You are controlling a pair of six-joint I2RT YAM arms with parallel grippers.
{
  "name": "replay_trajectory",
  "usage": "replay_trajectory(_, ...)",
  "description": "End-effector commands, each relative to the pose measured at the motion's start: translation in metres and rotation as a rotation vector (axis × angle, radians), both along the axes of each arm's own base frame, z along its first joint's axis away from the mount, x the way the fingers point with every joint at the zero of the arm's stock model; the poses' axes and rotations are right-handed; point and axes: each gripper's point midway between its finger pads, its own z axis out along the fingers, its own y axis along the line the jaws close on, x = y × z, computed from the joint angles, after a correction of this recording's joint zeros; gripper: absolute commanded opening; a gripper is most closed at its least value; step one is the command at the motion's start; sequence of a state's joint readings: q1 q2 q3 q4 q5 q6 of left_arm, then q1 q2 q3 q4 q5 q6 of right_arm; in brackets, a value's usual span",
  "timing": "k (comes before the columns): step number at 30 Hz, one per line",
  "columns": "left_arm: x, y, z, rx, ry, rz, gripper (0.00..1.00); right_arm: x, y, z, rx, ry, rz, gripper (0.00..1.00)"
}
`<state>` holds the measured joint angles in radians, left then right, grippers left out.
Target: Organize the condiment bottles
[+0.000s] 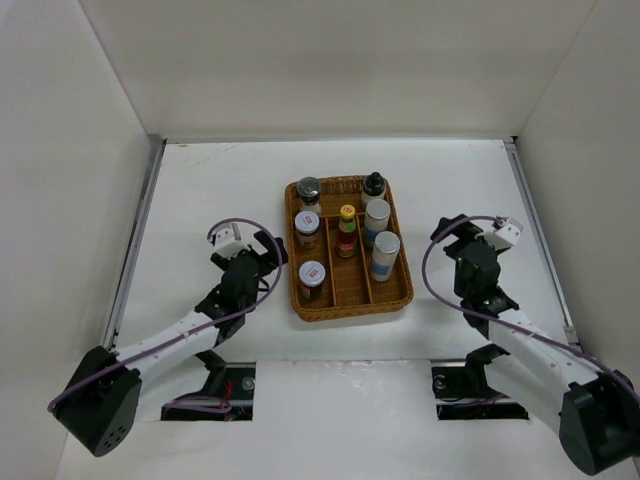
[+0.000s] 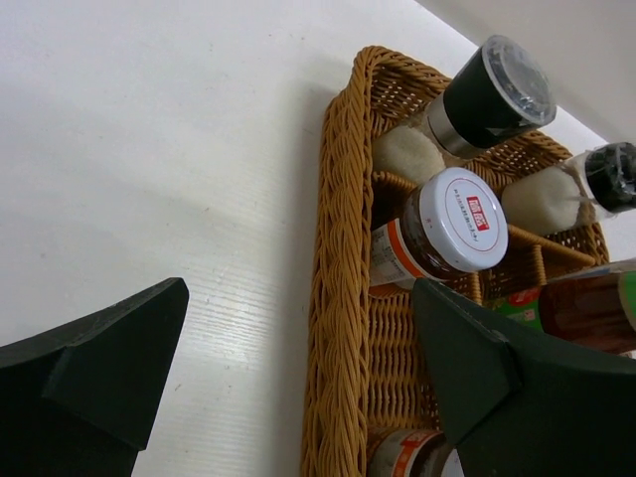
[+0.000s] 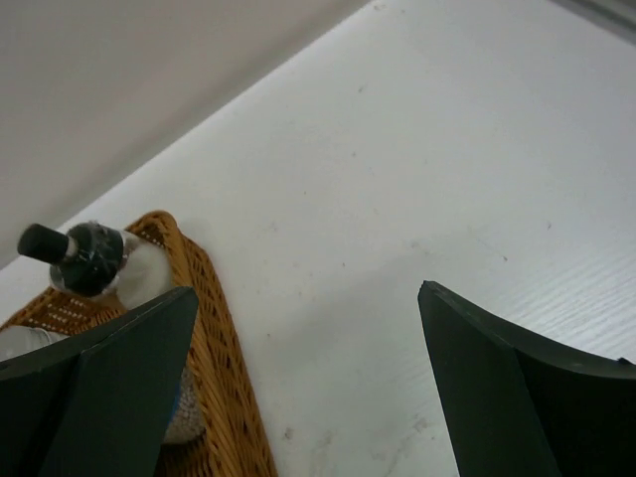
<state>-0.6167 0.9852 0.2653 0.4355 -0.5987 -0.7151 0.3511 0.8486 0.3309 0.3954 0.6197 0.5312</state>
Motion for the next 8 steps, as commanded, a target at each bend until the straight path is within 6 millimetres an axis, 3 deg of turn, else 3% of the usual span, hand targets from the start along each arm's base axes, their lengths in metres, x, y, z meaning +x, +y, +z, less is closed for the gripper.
replay_trajectory(1,-0.0046,-0.0014,0.0165,-0.014,-0.011,-0.014,1.00,0.0080,0.0112,0.0166,0.099,-0.098,0.035,1.00)
replay_trajectory(8,-0.0132,-0.0021,0.0260,0.000,-0.014,-0.041,1.00,0.0070,0.0172,0.0200,0.104,-0.106,0.058,1.00)
